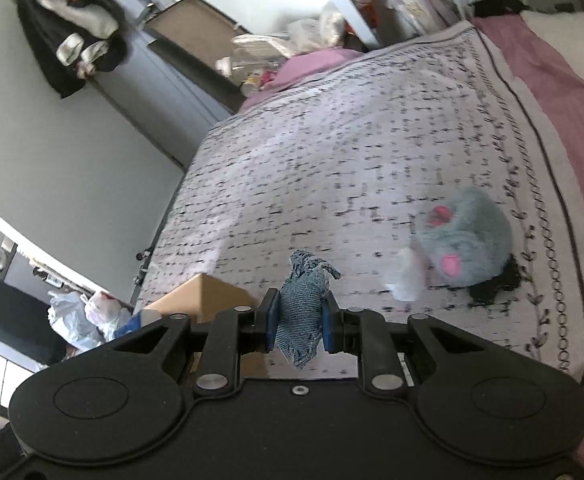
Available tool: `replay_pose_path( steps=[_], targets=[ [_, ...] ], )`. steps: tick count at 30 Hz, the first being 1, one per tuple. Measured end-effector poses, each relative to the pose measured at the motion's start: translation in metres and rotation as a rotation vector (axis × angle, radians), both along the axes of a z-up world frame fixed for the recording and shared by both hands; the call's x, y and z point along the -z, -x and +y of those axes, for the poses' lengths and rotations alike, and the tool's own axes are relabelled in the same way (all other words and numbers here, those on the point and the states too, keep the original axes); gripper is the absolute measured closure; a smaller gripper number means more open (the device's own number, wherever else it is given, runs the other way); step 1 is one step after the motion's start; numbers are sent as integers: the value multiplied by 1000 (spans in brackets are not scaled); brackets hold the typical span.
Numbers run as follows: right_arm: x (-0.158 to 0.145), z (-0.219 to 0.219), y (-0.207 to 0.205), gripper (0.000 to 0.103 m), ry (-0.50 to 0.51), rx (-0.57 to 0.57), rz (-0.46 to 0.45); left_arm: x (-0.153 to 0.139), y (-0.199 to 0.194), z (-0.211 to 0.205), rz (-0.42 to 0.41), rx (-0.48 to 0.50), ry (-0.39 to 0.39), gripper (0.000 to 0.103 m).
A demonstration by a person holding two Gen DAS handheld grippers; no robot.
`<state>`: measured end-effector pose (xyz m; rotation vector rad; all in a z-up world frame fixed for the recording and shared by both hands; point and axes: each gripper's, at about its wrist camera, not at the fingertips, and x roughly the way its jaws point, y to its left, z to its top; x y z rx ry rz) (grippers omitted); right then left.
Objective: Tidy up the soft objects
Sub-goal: 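Carry the tissue pack into the box with the left tool while the right tool carries the denim pouch, then release the denim pouch into the box with the right tool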
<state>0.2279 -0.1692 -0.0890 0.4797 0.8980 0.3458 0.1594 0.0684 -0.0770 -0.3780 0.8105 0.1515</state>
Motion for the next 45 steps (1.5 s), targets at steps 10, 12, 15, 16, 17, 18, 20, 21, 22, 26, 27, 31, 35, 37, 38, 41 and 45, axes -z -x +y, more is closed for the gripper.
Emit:
replay_pose_path(
  steps=[10, 12, 15, 16, 17, 18, 20, 21, 22, 26, 27, 31, 35, 37, 38, 41, 45],
  targets=[
    [-16, 47, 4, 82, 14, -49, -33, 8, 8, 44, -2, -70, 29, 32],
    [-18, 55, 5, 82, 13, -57, -38, 10, 8, 50, 1, -81, 33, 32],
    [-20, 70, 5, 82, 9, -76, -44, 16, 8, 61, 9, -100, 45, 32],
    [-20, 74, 5, 82, 9, -82, -43, 18, 8, 64, 14, -107, 49, 32],
    [-20, 78, 5, 82, 10, -87, -42, 20, 9, 67, 18, -112, 51, 32],
    [-20, 83, 4, 82, 11, -93, -41, 21, 8, 69, 23, -118, 55, 31],
    [-19, 92, 3, 82, 11, -105, -39, 26, 8, 74, 35, -128, 66, 31],
    [-19, 95, 3, 82, 12, -108, -39, 27, 8, 77, 39, -130, 70, 31],
    [-19, 99, 2, 82, 12, -114, -38, 29, 8, 79, 42, -131, 75, 31],
    [-15, 114, 0, 82, 17, -133, -33, 35, 6, 85, 53, -143, 81, 31],
    [-15, 118, -1, 82, 21, -138, -33, 36, 6, 87, 53, -146, 83, 31],
    [-10, 134, -4, 82, 24, -162, -22, 38, 5, 95, 55, -157, 120, 29],
    [-5, 147, -8, 77, 17, -179, -4, 34, 6, 100, 56, -168, 119, 29],
    [-3, 150, -9, 72, 10, -184, 10, 31, 7, 102, 53, -170, 118, 29],
    [-2, 151, -11, 61, 7, -186, 23, 30, 6, 103, 52, -170, 118, 29],
    [-2, 146, -9, 53, 12, -170, 26, 26, 6, 104, 53, -175, 110, 28],
    [-8, 130, -8, 50, 8, -145, 26, 24, 4, 102, 63, -167, 105, 28]
  ],
)
